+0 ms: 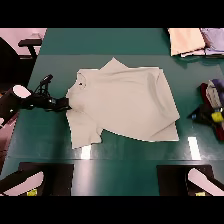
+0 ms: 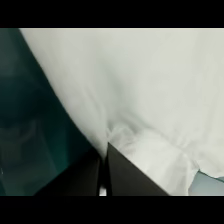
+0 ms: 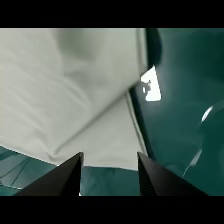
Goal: Fold the shirts.
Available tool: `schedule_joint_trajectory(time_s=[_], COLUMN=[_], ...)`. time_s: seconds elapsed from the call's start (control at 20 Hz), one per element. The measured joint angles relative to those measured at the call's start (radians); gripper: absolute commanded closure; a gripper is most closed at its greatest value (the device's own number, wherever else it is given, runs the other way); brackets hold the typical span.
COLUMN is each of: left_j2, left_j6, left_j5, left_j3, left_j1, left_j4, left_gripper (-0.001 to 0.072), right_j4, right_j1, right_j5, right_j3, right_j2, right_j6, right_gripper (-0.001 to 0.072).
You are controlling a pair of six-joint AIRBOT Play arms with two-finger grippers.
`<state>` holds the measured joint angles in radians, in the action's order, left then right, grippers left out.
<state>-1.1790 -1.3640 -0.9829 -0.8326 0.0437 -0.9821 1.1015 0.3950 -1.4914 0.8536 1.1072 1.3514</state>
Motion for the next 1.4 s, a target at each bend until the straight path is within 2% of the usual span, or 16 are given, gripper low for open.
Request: schedule_joint_trajectory(time_s=[0.2,0.45,0.5,0.6,0.65,0.85,1.0,1.15,1.4], left_j2=[0.01,0.013,0.012,0.013,0.013,0.058,0.16,0.27,0.356], left_j6=[0.002,0.003,0.003,0.003,0.003,0.003,0.003,0.003,-0.025], left_j5=[-0.003,-0.005,-0.005,-0.009,-0.014,-0.044,-0.062,-0.082,-0.087], left_j3=[-0.008,-0.01,-0.01,-0.01,-0.01,-0.023,-0.103,-0.283,-0.748], left_j1=[0.0,0.0,0.0,0.0,0.0,0.0,0.0,0.0,0.0], left_j4=[0.002,0.015,0.016,0.021,0.022,0.023,0.023,0.019,0.018], left_gripper=[0.0682,0.0683,0.0683,0.0684,0.0685,0.0684,0.0684,0.0684,0.0684], right_j4=[0.03,-0.026,-0.042,-0.065,-0.067,-0.056,-0.076,-0.082,-0.065], right_j1=[0.086,0.024,0.0,-0.051,-0.076,-0.171,-0.217,-0.237,-0.247], right_j5=[0.048,0.124,0.142,0.193,0.213,0.275,0.253,0.25,0.254], right_j3=[-0.207,-0.33,-0.337,-0.338,-0.332,-0.253,-0.101,0.13,0.563], right_j2=[-0.011,-0.003,0.007,0.031,0.039,0.007,-0.093,-0.199,-0.313], right_j6=[0.004,0.003,0.004,0.002,0.001,0.0,0.0,0.0,0.006], right_gripper=[0.0306,0.0306,0.0377,0.0655,0.0691,0.0691,0.0691,0.0691,0.0691])
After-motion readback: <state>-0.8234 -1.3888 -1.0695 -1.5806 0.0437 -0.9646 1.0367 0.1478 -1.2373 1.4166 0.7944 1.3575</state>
